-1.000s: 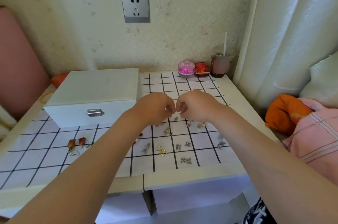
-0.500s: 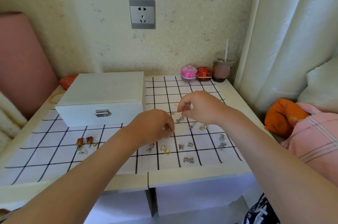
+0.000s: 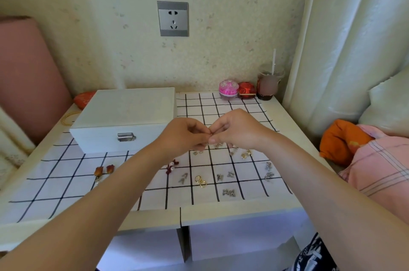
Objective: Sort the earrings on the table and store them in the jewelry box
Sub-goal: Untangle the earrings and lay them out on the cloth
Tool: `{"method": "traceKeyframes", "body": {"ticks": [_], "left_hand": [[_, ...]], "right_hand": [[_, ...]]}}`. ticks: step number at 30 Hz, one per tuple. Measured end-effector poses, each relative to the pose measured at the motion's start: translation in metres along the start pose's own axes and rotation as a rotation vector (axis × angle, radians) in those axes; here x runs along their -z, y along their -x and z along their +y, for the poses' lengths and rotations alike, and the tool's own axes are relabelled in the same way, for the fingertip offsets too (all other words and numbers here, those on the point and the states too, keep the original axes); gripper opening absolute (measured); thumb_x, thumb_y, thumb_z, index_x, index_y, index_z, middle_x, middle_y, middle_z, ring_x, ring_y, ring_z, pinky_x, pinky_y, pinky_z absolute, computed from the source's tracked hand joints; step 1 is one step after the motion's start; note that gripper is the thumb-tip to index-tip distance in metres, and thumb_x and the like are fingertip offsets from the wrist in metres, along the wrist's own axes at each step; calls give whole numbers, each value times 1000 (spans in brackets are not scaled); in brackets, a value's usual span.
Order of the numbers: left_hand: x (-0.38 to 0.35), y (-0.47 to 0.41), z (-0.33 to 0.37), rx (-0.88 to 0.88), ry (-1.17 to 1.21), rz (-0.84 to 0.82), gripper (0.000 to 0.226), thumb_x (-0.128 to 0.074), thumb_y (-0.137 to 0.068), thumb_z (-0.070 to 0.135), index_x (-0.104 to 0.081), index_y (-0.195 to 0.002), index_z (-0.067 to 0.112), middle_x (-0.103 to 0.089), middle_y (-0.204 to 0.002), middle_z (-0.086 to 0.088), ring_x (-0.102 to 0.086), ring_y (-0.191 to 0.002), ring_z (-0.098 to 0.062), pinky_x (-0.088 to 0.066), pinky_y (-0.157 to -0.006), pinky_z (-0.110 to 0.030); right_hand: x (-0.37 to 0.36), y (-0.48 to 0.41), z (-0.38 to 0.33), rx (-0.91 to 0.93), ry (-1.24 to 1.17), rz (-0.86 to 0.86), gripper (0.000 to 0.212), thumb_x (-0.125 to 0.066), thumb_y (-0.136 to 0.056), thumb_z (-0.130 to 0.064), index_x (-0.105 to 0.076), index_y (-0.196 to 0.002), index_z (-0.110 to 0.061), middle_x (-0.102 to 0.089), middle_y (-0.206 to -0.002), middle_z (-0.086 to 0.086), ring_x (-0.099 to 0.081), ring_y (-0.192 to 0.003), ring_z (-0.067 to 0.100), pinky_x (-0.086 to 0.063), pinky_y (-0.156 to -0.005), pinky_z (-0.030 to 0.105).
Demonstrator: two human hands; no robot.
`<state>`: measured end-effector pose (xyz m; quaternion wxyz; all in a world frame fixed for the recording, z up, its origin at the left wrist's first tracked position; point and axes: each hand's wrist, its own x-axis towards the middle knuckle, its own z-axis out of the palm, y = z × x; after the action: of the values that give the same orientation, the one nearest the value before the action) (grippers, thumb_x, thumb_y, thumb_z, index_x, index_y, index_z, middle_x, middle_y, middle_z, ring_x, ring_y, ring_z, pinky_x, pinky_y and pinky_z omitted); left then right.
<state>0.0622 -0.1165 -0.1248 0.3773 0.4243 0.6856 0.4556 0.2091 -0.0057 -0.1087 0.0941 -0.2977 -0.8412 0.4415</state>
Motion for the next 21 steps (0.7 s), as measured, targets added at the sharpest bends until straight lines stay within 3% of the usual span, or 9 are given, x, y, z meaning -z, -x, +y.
{"method": "traceKeyframes", "body": {"ticks": [4,9,12,14,17,21], "left_hand": [[0,1,-4,40,35,-50,20,-77,-79,-2,-68,-96,3,-74,-84,-12,-72,-74,-19,-61,-72,-29],[-2,3,-13,-2,-357,-116,16,-75,-80,4,-69,-90,15,-74,-75,-3,-68,-64,-13,-57,-66,-24],[-3,5,-15,-32,-528,-171,18,-78,-77,12,-70,-89,22,-75,-83,5,-70,-74,-9,-58,-75,-25],[0,9,-13,-61,-554,-159,18,-80,-78,17,-71,-91,25,-74,-87,10,-67,-75,0,-56,-73,-21],[12,16,-9,-89,-537,-105,14,-77,-83,23,-70,-94,30,-70,-89,16,-62,-64,8,-50,-62,-14],[37,32,-3,-76,-552,-14,7,-70,-88,33,-68,-95,34,-70,-87,12,-68,-73,-7,-56,-76,-27]], "right_hand": [[3,1,3,-40,99,-15,8,-84,-78,-18,-79,-83,-21,-70,-68,-10,-53,-46,-2,-43,-49,17],[-8,1,12,-83,316,-136,8,-81,-80,-22,-79,-88,-23,-70,-77,-14,-61,-65,2,-49,-61,20],[-16,2,11,-55,375,-174,11,-78,-82,-22,-79,-93,-23,-70,-82,-17,-64,-80,0,-51,-75,23],[-19,2,9,-39,405,-185,16,-78,-83,-25,-78,-99,-23,-66,-82,-18,-60,-79,0,-47,-72,21],[-16,1,0,-16,438,-136,22,-74,-87,-29,-75,-109,-26,-64,-92,-14,-61,-88,8,-48,-75,24],[-22,3,-24,90,394,23,18,-65,-94,-27,-74,-109,-26,-66,-103,-15,-62,-100,8,-50,-88,27]]}}
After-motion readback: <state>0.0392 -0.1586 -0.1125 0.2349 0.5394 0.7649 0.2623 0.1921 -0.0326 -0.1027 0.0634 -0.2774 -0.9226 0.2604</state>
